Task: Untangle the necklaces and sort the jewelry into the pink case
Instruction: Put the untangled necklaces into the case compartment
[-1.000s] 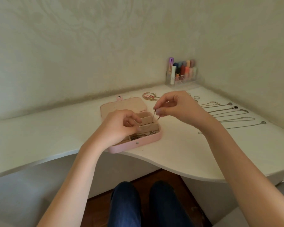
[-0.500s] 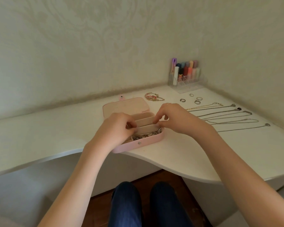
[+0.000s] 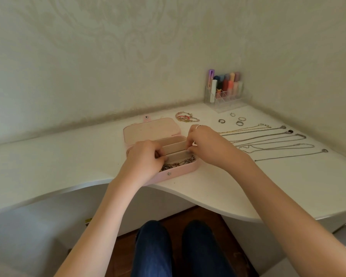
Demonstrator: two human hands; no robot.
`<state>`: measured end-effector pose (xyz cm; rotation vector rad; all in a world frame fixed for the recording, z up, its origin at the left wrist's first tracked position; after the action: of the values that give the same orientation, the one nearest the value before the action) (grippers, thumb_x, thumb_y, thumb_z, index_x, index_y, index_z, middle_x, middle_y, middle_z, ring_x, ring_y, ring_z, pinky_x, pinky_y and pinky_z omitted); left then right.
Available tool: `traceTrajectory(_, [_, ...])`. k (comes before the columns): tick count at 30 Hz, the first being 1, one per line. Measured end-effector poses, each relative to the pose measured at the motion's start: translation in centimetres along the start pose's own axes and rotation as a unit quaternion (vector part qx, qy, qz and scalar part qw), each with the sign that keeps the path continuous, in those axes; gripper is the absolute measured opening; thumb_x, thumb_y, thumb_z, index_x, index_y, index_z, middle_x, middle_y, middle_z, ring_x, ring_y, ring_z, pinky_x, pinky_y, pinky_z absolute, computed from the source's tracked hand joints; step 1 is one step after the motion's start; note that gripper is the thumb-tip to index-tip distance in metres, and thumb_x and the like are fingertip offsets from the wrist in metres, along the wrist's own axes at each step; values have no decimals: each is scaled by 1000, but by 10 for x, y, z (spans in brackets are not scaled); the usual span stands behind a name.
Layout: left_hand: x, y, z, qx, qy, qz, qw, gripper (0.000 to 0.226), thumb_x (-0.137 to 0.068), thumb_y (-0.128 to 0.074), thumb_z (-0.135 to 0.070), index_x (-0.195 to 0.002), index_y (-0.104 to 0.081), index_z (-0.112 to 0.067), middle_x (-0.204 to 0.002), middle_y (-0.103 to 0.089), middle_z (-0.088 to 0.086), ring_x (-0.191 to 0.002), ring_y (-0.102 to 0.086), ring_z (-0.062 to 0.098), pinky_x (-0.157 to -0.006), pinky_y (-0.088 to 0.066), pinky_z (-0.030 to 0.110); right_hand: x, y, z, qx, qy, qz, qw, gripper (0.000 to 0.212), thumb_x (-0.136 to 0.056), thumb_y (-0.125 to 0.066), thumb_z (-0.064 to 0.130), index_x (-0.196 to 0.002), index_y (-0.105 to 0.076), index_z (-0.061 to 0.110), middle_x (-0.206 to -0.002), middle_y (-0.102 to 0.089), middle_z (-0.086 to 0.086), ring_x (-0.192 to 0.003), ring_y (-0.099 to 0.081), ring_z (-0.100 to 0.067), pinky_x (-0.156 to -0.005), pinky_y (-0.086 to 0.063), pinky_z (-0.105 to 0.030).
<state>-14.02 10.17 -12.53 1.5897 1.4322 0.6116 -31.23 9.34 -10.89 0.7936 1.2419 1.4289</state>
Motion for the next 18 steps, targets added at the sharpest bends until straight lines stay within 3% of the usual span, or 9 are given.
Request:
traceTrajectory(5, [0,0,0,3,1,2,1000,15,-82,-66,-19,-68,-64,-24,-65,-58,-11,-76,-59,18,-75,-46,32,-1,-1,0,-9,-36,1,999,13,-86,-62,11,-96,-68,8,-105,-59,-8,-94,-58,-25,-81,-47,-36])
traceTrajectory(9, [2,-1,-1,7,1,4,1000,23,-82,-66,-19,-63,-58,-28,-63,-57,-14,-76,-58,18,-77,-45,33,-4,-4,2,-10,-71,11,997,15,-86,-58,4,-99,-66,6,-97,-63,-5,-84,-57,-21,-63,-37,-24])
traceTrajectory(14, [8,-2,-1,25,-5,-8,1000,31,-83,-66,-19,-59,-52,-33,-66,-57,-14,-76,-58,16,-80,-46,37,-9,-9,2,-13,-92,9,996,14,-85,-58,3,-99,-60,4,-84,-57,-2,-71,-49,-17,-57,-31,-25])
traceTrajectory(18, [8,-2,-2,25,-5,-11,1000,26,-82,-67,-19,-62,-56,-31,-67,-56,-14,-75,-58,16,-79,-47,36,-11,-14,-1,-8,-87,-3,996,15,-83,-61,5,-98,-65,5,-91,-56,-4,-73,-49,-19,-64,-33,-27])
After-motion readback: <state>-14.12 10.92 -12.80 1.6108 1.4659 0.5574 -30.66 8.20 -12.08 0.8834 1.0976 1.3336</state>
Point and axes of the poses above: each hand's wrist, its own x-axis away from the middle knuckle, its own y-axis out of the back of the hand, z = x × y, the point moved 1 cm from there along -x, towards the middle knuckle
